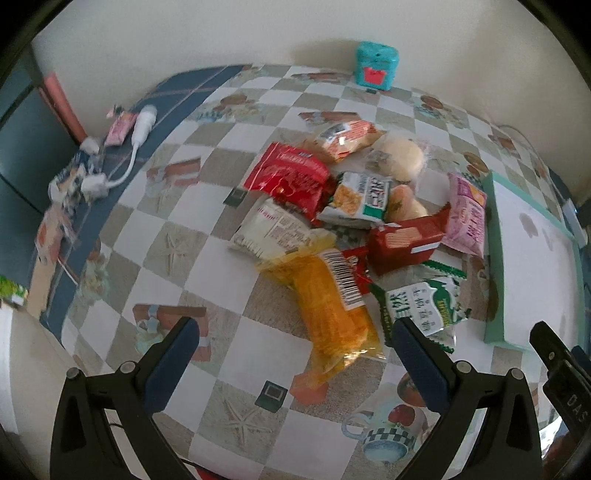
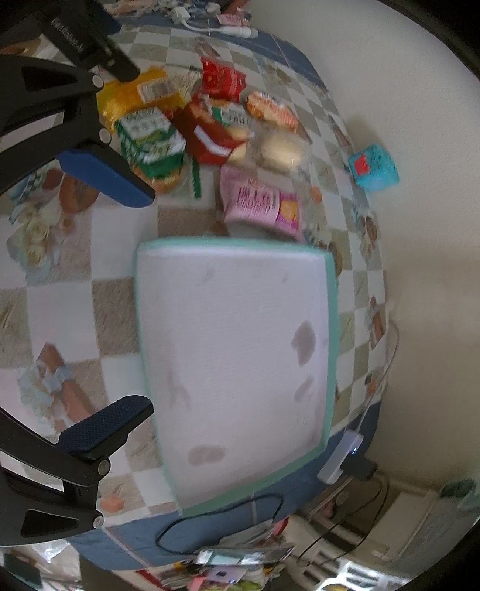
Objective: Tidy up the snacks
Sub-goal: 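Grasp the yellow bread bag with the left tool while the right tool grasps the green biscuit pack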
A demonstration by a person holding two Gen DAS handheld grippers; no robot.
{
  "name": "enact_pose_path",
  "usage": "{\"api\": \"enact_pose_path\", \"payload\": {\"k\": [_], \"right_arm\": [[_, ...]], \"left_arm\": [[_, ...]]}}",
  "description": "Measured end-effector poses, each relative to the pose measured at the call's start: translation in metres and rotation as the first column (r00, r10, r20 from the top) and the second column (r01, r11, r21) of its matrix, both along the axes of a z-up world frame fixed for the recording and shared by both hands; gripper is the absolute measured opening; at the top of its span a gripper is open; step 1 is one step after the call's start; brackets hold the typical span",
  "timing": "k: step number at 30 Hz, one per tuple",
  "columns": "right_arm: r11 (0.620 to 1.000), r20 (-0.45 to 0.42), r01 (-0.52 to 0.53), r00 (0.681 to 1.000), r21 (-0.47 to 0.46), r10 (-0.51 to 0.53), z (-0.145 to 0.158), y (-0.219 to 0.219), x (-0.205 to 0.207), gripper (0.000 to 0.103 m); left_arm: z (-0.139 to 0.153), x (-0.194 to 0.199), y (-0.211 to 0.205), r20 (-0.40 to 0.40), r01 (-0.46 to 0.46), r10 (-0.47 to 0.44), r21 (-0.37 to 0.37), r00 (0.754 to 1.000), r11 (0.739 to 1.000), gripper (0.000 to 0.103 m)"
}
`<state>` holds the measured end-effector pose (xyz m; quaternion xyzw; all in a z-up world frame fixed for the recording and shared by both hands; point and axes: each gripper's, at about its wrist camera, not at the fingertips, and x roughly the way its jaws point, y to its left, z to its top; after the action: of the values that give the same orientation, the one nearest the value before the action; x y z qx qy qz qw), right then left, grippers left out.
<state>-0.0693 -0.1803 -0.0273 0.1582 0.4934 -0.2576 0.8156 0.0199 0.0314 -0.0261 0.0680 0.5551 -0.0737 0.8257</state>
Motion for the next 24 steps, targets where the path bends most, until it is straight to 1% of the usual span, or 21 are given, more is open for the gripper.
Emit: {"api": "enact_pose_path", "payload": {"k": [2,4,8,11,13,15,16,17,18,19,24], "right_arm": [[0.998,0.005,-0.036,0.999,0.057,0.035,-0.004,0.005,0.011,0.103],[0.994,0.006,-0.045,0.999,0.104,0.044,-0.007,0.007,0.021,0.103],[0.989,0.004,-0.070,0.998,0.131,0.070,-0.012,0.015,0.039,0.103],[0.981,0.015,-0.115,0.993,0.158,0.114,-0.014,0.026,0.052,0.103],[0.980,0.010,-0.129,0.992,0.153,0.129,-0.015,0.031,0.059,0.103],[0.980,0.003,-0.140,0.990,0.139,0.141,-0.017,0.035,0.065,0.103],[0.980,0.000,-0.145,0.989,0.138,0.146,-0.018,0.036,0.067,0.103],[0.979,-0.001,-0.149,0.989,0.139,0.151,-0.019,0.038,0.069,0.103],[0.978,-0.003,-0.152,0.988,0.142,0.153,-0.019,0.038,0.070,0.103],[0.978,-0.005,-0.154,0.988,0.144,0.157,-0.020,0.039,0.071,0.103],[0.975,-0.013,-0.154,0.987,0.160,0.158,-0.023,0.036,0.072,0.103]], "left_arm": [[-0.005,0.004,0.005,-0.026,-0.023,0.022,-0.010,0.999,1.000,0.103],[-0.012,0.008,0.009,-0.058,-0.039,0.037,-0.022,0.998,0.999,0.103],[-0.026,0.016,0.014,-0.115,-0.055,0.048,-0.055,0.992,0.997,0.103],[-0.032,0.019,0.012,-0.133,-0.047,0.037,-0.073,0.990,0.996,0.101],[-0.034,0.021,0.007,-0.135,-0.030,0.020,-0.077,0.991,0.997,0.097],[-0.037,0.024,0.003,-0.140,-0.016,0.005,-0.079,0.990,0.997,0.088],[-0.038,0.026,0.001,-0.144,-0.012,0.000,-0.085,0.990,0.996,0.087],[-0.040,0.027,0.000,-0.148,-0.010,-0.004,-0.093,0.989,0.996,0.084],[-0.040,0.027,-0.001,-0.152,-0.006,-0.010,-0.105,0.988,0.994,0.078],[-0.041,0.029,-0.002,-0.155,-0.002,-0.017,-0.120,0.988,0.993,0.075],[-0.043,0.031,-0.005,-0.164,-0.006,-0.024,-0.176,0.986,0.984,0.055]]}}
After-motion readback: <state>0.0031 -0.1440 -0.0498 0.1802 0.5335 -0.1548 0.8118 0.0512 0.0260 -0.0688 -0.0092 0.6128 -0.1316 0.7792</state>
